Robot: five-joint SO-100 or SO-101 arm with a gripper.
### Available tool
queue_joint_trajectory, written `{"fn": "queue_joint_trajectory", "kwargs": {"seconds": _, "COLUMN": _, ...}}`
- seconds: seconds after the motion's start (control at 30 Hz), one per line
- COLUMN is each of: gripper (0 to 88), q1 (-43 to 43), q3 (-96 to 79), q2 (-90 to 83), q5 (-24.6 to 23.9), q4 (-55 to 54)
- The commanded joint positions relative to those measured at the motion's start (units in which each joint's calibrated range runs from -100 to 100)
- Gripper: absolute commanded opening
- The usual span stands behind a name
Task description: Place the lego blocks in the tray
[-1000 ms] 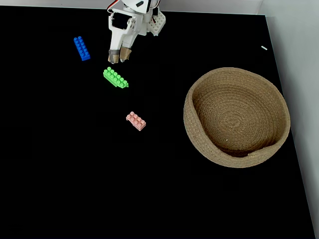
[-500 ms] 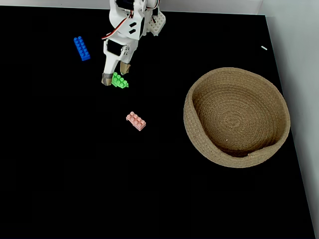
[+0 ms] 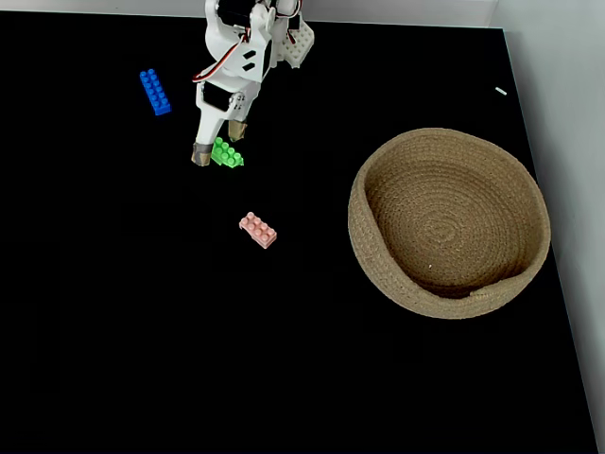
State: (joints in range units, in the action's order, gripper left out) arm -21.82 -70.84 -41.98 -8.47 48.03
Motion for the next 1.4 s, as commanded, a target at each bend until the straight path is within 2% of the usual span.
{"fn": "queue_joint_trajectory", "kwargs": {"seconds": 0.0, "gripper": 34.2, "q1": -0.27, "q3": 1.2, "q2": 2.17, "q5": 0.44, "q4": -2.34}}
{"fn": "queue_joint_trajectory", "kwargs": {"seconds": 0.3, "gripper": 18.6, "q1": 0.31, "q3": 3.39, "q2": 5.87, "q5": 1.76, "q4": -2.42}}
{"fn": "queue_joint_trajectory", "kwargs": {"seconds": 0.47, "gripper": 0.3, "q1": 2.45, "q3": 3.3, "q2": 5.87, "q5": 3.96, "q4": -2.92}}
{"fn": "queue_joint_trajectory", "kwargs": {"seconds": 0.67, "gripper": 0.2, "q1": 2.95, "q3": 2.3, "q2": 1.74, "q5": 4.25, "q4": -5.17}}
{"fn": "queue_joint_trajectory", "kwargs": {"seconds": 0.83, "gripper": 0.2, "q1": 5.09, "q3": 7.77, "q2": -6.77, "q5": 1.03, "q4": -2.34}}
{"fn": "queue_joint_trajectory", "kwargs": {"seconds": 0.97, "gripper": 0.2, "q1": 12.01, "q3": 16.16, "q2": -13.99, "q5": -1.03, "q4": 2.57}}
{"fn": "queue_joint_trajectory", "kwargs": {"seconds": 1.1, "gripper": 0.1, "q1": 18.36, "q3": 16.34, "q2": -22.76, "q5": -4.54, "q4": 0.66}}
{"fn": "queue_joint_trajectory", "kwargs": {"seconds": 1.23, "gripper": 0.1, "q1": 28.25, "q3": 13.06, "q2": -27.32, "q5": -3.66, "q4": -5.01}}
{"fn": "queue_joint_trajectory", "kwargs": {"seconds": 1.37, "gripper": 0.1, "q1": 38.15, "q3": 6.31, "q2": -31.96, "q5": 0.1, "q4": -11.5}}
